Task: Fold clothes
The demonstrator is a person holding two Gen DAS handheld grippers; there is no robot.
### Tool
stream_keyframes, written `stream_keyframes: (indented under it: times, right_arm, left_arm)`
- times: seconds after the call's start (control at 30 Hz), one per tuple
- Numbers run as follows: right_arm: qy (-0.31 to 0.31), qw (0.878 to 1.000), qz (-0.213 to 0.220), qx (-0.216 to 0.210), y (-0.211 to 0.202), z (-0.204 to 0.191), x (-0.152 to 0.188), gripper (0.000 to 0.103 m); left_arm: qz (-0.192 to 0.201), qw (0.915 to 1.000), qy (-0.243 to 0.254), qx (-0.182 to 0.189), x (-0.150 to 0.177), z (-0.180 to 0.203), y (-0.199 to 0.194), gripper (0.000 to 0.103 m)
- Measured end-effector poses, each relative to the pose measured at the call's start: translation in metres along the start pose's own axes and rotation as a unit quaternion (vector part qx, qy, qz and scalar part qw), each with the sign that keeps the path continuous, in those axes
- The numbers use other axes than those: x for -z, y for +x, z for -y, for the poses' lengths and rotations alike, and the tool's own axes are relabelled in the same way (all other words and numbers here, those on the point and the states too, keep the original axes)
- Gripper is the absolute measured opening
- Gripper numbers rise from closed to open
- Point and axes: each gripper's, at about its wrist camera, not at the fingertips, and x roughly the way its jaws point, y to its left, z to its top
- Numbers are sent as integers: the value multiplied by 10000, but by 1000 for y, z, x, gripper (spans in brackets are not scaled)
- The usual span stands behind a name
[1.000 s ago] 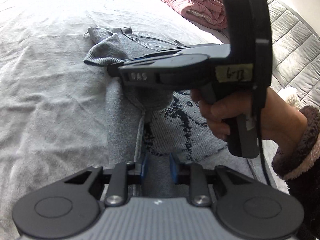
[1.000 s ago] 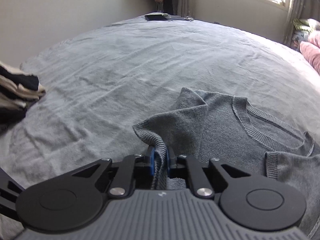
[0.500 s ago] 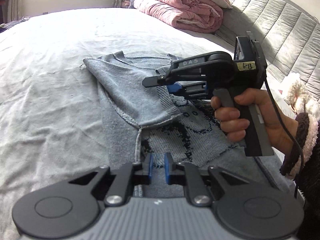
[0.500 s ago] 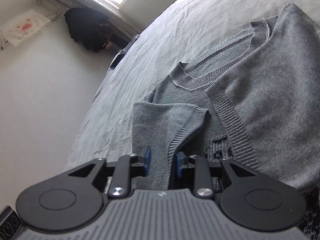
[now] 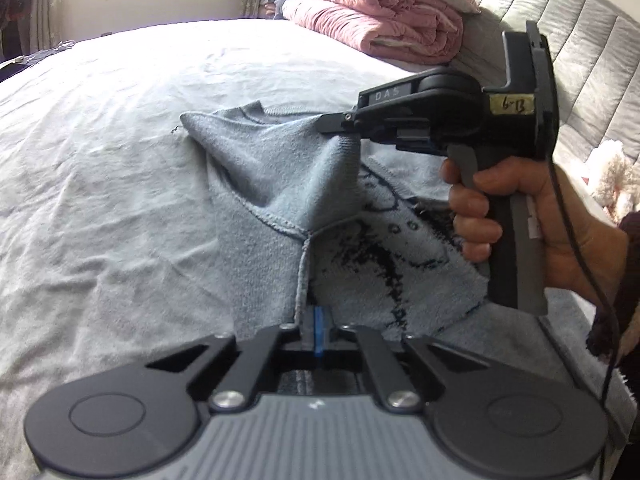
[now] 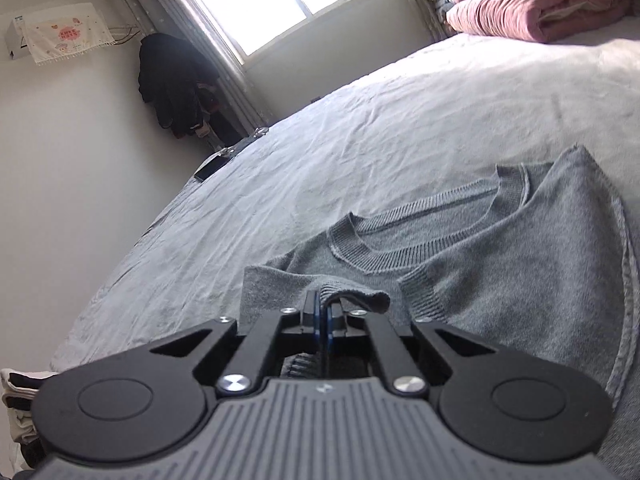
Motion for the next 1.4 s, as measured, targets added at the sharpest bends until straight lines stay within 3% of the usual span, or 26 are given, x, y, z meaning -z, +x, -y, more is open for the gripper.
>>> stream_keyframes:
  times: [0.17, 0.37, 0.47, 0.57, 0.63, 0.73, 1.0, 1.4]
  right_arm:
    - [-287, 9988, 312, 249, -10, 10, -10, 4]
    - [-575, 9955, 253, 705, -3, 21, -7, 5]
    - [-598, 9937, 9, 947, 4, 30, -5, 7]
    - [-505, 9924, -208, 1105, 3, 40, -4, 15]
    - [-296, 9940, -240, 1030, -7, 45, -4, 16]
    - [-38, 9957, -264, 887, -24, 50, -4, 38]
    - [276, 9969, -589, 447, -73, 43, 16, 38]
    - [716, 9902, -1184, -171, -136, 32, 57, 38]
  left_arm:
    - [420, 9972, -172, 593, -8, 6, -8, 0]
    - [60, 9958, -420, 809, -5, 6, 14, 0]
    - [-117, 9954, -443, 835, -2, 8, 18, 4]
    - [-134, 9958, -363, 828, -1, 10, 19, 19]
    - [-115, 9961, -331, 816, -1, 12, 17, 30]
    - [-186, 9964, -302, 764, 0, 13, 16, 32]
    - [-539, 9965, -292, 563, 9, 19, 14, 33]
    - [-1010, 9947, 71, 167, 29, 56, -5, 33]
